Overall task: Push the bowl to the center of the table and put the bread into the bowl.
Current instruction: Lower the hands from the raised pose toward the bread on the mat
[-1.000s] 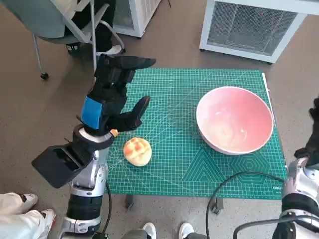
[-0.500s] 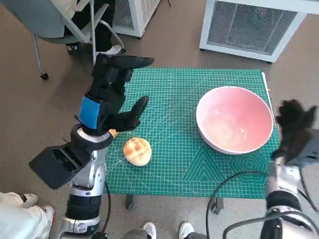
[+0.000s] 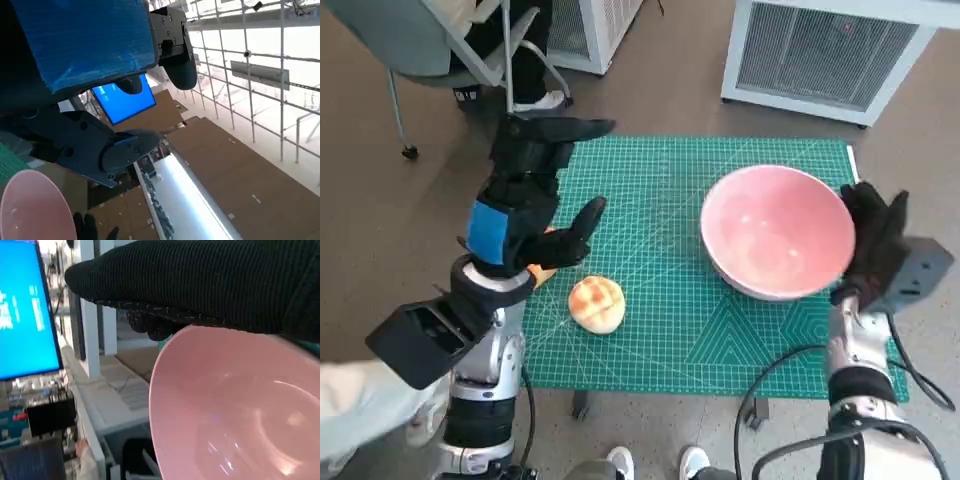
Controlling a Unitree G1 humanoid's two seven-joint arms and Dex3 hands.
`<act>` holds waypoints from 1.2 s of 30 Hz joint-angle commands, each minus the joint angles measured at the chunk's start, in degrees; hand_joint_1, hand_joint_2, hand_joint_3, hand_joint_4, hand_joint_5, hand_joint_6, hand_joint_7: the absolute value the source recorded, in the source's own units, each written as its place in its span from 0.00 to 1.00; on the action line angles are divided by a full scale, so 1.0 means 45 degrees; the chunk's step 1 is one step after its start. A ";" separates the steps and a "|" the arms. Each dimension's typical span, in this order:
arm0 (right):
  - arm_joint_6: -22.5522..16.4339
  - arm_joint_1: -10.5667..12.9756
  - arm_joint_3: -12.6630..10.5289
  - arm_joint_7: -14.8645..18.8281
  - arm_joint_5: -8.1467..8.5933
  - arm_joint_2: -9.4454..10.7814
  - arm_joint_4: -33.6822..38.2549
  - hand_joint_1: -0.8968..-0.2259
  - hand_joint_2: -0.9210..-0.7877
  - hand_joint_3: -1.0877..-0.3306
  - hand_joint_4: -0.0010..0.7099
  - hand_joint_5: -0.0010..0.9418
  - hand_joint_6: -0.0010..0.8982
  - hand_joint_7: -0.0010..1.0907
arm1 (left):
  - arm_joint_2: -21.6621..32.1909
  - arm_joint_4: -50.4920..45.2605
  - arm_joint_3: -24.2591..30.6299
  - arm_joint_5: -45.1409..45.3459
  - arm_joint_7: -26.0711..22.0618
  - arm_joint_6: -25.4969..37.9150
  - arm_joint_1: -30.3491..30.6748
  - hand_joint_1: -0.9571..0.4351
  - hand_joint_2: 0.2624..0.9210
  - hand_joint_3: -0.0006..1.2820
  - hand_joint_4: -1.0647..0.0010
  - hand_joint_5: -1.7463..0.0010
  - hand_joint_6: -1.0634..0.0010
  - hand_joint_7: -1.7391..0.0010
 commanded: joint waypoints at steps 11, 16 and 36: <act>0.0482 -0.0405 0.0237 0.0488 -0.0041 0.0815 0.0298 0.87 0.00 0.72 0.62 0.02 0.25 0.49 | 0.0153 -0.1048 0.0282 0.0041 0.0520 0.0380 0.0725 0.50 0.69 0.53 1.00 0.39 1.00 0.31; 0.0616 -0.0610 0.0302 0.0616 -0.0071 0.1089 0.0348 0.87 0.00 0.72 0.60 0.01 0.24 0.50 | 0.0232 -0.1308 0.0424 0.0152 0.0675 0.0351 0.1016 0.50 0.71 0.51 1.00 0.39 1.00 0.31; 0.0999 -0.1189 0.0837 0.0641 -0.0510 0.1666 0.0417 0.88 0.00 0.71 0.59 0.01 0.22 0.51 | 0.0639 -0.2000 0.0825 0.0790 0.1369 0.0525 0.1722 0.51 0.77 0.47 1.00 0.41 1.00 0.32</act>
